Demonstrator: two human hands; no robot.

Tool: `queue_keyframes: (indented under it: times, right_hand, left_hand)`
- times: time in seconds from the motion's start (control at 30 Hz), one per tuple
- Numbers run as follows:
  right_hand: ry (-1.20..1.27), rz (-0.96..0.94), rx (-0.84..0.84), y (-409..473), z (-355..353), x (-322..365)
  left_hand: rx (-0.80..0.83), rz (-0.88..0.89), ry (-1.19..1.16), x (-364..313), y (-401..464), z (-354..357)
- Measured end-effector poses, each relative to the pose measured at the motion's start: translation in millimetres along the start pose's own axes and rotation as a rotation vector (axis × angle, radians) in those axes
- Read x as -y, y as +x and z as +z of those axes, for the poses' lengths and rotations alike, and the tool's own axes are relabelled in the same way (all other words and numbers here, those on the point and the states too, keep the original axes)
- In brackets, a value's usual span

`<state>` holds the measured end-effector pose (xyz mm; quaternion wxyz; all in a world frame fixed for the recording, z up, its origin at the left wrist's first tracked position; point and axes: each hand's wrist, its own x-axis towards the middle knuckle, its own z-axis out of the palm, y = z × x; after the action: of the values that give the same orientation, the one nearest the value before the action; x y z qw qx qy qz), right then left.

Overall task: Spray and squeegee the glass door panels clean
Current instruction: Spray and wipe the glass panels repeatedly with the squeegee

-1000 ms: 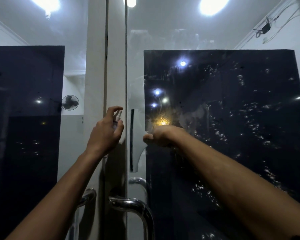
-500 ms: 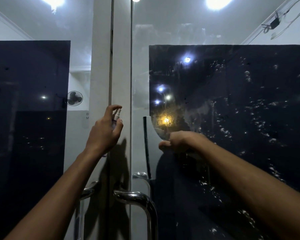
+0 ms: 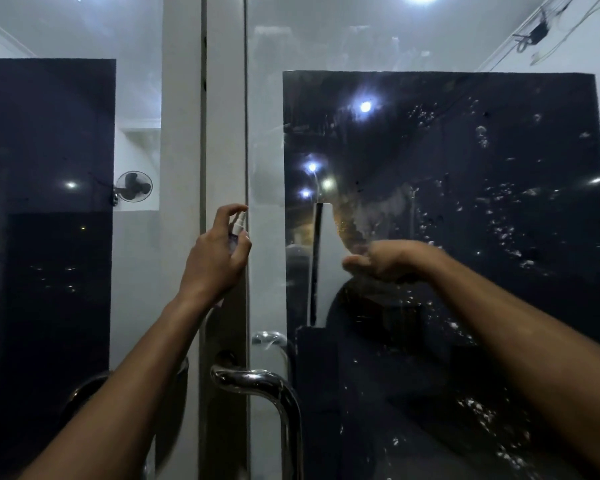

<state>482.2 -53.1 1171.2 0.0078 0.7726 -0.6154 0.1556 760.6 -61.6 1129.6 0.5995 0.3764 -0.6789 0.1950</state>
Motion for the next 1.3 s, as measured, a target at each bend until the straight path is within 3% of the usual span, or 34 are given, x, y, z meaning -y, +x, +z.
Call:
queue_keyframes:
  times: [0.33,0.47,0.63,0.9,1.0,1.13,1.23,1.3]
  right_hand:
    - [-0.019,-0.036,0.015,22.2,16.6,38.4]
    - [-0.029,0.002,-0.007,3.7,11.2,-2.5]
    - [0.138,0.105,0.029,-23.0,-0.4,-36.0]
    - [-0.035,-0.026,-0.033,28.2,16.9,21.3]
    - [-0.023,-0.011,-0.086,11.8,-6.5,-7.5]
    - [0.153,0.152,-0.091,-16.4,-38.3,-76.1]
    - [0.118,0.190,-0.063,-17.7,-51.2,-78.5]
    - [0.120,0.114,-0.083,-16.8,-52.5,-55.9]
  left_hand:
    - [-0.001,-0.007,-0.030,-9.9,-1.1,10.0]
    - [-0.003,0.000,-0.030,-14.9,1.7,9.2]
    - [0.012,-0.006,-0.030,-11.9,-4.7,4.9]
    - [0.026,-0.026,-0.017,-26.8,-4.0,23.7]
    - [0.029,-0.014,-0.043,-32.4,0.0,26.8]
    - [0.036,0.004,-0.036,-32.4,4.4,26.6]
    - [0.049,0.010,-0.020,-29.5,6.4,26.5]
    - [0.047,0.007,-0.021,-28.1,9.2,27.9]
